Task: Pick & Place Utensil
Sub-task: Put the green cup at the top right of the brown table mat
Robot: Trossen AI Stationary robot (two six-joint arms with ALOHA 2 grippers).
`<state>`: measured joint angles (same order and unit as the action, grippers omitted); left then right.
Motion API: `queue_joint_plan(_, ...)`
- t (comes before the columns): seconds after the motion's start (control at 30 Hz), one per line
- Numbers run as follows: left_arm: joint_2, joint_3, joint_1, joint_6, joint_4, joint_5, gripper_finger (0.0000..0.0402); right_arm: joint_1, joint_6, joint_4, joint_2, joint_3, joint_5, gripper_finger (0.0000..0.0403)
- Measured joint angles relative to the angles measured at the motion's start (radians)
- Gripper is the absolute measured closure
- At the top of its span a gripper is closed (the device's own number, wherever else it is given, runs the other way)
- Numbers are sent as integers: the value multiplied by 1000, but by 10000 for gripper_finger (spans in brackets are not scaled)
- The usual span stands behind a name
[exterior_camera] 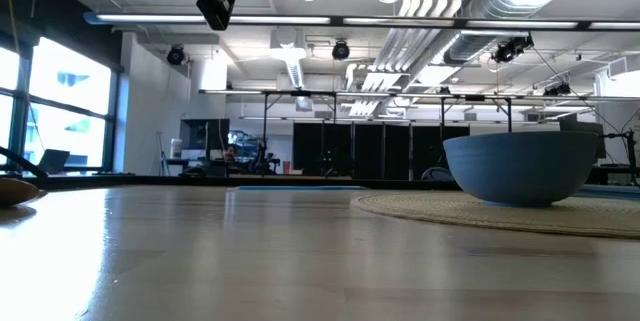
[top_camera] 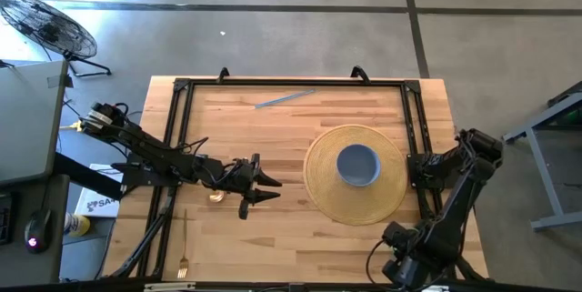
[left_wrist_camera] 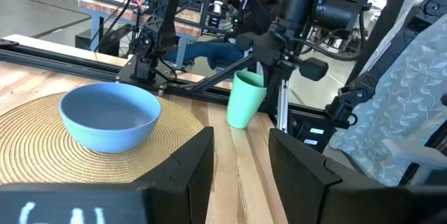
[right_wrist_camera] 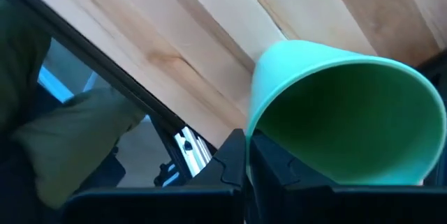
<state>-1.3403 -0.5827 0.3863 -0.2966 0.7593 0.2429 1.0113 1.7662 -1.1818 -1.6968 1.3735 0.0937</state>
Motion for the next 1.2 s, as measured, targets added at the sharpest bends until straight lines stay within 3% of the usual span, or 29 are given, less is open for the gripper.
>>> queue_joint_plan(0.13, 0, 0, 0, 0, 0, 0, 266, -19, -63, -3, -15, 17, -15, 401)
queue_joint_plan(0.27, 0, 0, 0, 0, -1, 0, 266, -24, -92, -41, -22, 62, -116, 402)
queue_joint_plan(0.4, 0, 0, 0, 0, -2, 0, 266, -24, -112, -45, -21, 75, -141, 402)
queue_joint_plan(0.63, 0, 0, 0, 0, -2, 0, 266, -25, -198, 65, -22, 76, -221, 402)
queue_joint_plan(1.0, 0, 0, 0, 0, -2, 0, 266, -79, -309, 150, -77, 82, -211, 400)
queue_joint_plan(1.2, 0, 0, 0, -1, -3, -15, 266, -83, -331, 133, -74, 76, -241, 360)
